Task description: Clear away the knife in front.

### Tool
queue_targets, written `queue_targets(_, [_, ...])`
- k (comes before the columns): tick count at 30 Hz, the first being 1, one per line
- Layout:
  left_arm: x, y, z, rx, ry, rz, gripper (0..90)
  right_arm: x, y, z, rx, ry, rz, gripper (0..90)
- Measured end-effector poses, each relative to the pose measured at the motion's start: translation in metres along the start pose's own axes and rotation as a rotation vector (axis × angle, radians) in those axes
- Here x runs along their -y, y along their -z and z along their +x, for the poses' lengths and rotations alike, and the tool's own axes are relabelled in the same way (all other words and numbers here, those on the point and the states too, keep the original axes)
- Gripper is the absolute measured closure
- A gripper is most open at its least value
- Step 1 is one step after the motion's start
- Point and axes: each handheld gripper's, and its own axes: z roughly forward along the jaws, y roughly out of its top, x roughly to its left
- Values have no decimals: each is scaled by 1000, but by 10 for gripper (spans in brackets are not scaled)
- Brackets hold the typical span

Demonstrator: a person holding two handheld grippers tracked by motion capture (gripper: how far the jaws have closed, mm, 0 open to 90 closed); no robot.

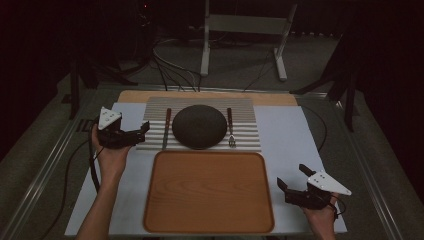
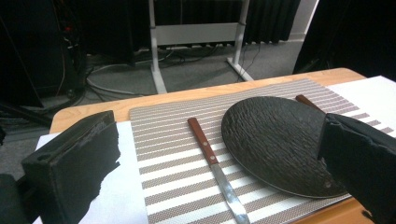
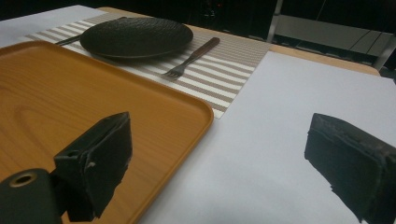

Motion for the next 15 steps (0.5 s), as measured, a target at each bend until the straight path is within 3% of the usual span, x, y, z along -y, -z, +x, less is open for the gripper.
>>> queue_targets(15, [-9, -26, 4, -32, -33, 69, 0, 1, -1, -1, 1, -2, 7, 75])
